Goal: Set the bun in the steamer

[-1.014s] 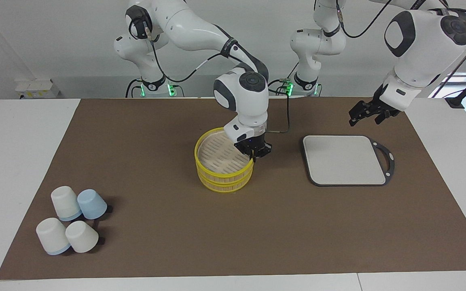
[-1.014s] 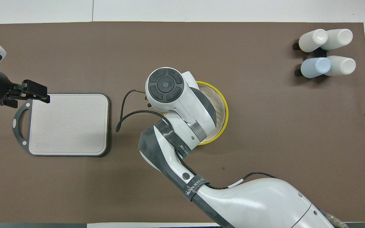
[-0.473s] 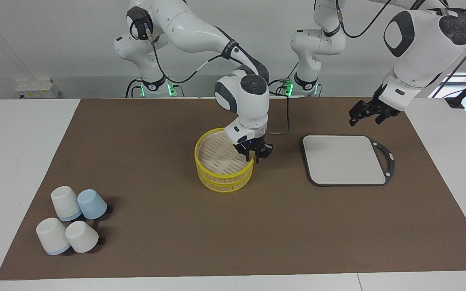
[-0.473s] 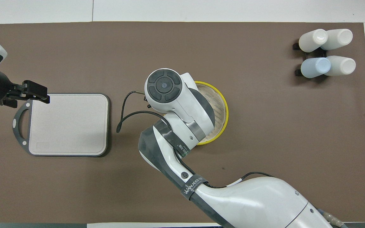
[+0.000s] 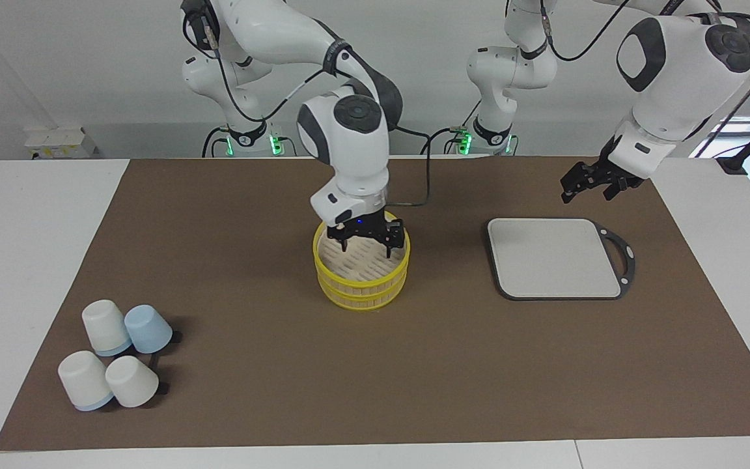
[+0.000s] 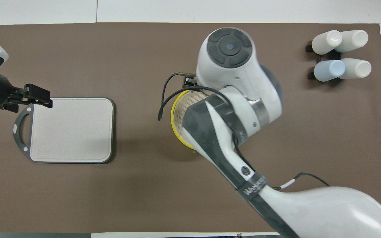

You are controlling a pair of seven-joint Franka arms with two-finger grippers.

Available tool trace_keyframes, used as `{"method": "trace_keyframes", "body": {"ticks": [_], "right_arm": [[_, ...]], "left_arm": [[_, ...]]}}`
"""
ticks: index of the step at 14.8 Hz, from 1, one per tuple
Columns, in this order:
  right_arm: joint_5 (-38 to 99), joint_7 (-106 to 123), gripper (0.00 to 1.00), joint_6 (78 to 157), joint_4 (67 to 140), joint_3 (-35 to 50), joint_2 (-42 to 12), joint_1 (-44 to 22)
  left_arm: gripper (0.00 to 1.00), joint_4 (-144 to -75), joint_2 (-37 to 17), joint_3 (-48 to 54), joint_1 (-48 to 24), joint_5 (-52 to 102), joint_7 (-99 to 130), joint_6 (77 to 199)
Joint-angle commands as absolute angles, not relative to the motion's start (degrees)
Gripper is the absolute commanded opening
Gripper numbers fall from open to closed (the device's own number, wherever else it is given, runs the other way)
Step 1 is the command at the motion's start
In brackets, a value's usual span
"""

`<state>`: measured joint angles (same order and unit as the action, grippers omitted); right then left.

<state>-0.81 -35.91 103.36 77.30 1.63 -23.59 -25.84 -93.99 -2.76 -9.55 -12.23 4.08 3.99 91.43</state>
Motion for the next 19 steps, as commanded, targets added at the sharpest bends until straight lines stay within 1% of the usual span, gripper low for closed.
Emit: {"method": "trace_keyframes", "body": {"ticks": [1, 4, 6, 9, 13, 14, 19], "right_arm": [[-0.70, -19.93, 1.00, 96.88, 78.66, 2.46, -17.51, -18.40], [-0.53, -3.47, 1.00, 89.41, 79.01, 2.46, -13.20, -10.14], [-0.44, 1.04, 1.00, 86.06, 81.20, 2.46, -10.04, -6.17], [-0.53, 3.33, 1.00, 89.02, 89.80, 2.46, -3.71, -0.98], [-0.09, 3.08, 1.00, 91.92, 96.32, 2.37, 0.34, 2.11], [0.00, 3.08, 1.00, 93.15, 97.37, 2.46, 1.13, 2.98], [0.00, 2.99, 1.00, 93.25, 96.94, 2.29, 0.88, 3.43]], "left_arm": [[1.00, -94.13, -1.06, -9.49, -12.13, 2.90, 3.34, 90.62], [1.00, -96.49, 2.89, -9.40, -11.95, 2.81, 3.16, 87.28], [1.00, -96.50, 2.99, -9.49, -11.43, 2.20, 3.25, 88.06], [1.00, -96.59, 2.99, -9.40, -10.37, -0.53, 3.25, 89.38], [1.00, -97.03, 3.16, -9.32, -10.46, -0.62, 3.34, 89.74], [1.00, -97.21, 3.16, -9.32, -10.46, -0.62, 3.34, 89.74], [1.00, -96.94, 3.16, -8.35, -8.79, -0.62, 3.69, 89.91]]}}
